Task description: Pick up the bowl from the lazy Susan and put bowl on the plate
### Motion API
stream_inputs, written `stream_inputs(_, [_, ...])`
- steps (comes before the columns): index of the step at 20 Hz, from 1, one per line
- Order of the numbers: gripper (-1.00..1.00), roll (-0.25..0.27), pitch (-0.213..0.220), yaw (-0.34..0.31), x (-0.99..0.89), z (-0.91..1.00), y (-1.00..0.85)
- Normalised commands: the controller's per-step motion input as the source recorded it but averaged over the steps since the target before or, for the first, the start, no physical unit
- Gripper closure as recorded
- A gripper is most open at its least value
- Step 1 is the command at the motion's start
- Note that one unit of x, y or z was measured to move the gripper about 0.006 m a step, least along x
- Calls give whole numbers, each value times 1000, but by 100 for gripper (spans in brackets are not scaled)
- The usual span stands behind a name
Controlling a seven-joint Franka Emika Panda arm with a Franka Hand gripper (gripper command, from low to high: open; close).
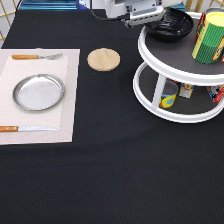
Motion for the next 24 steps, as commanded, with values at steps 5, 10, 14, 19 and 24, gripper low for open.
stream_inputs(5, [100, -94, -79, -24, -190, -34, 145])
stream_inputs(10, [100, -65, -77, -2, -96, -10, 65])
stream_inputs(14, [100, -36, -31, 0, -1, 80, 19])
stream_inputs(19, [100, -1, -36, -32, 0, 160, -139])
stream_inputs(24, [100, 36, -10, -73, 0, 375, -270])
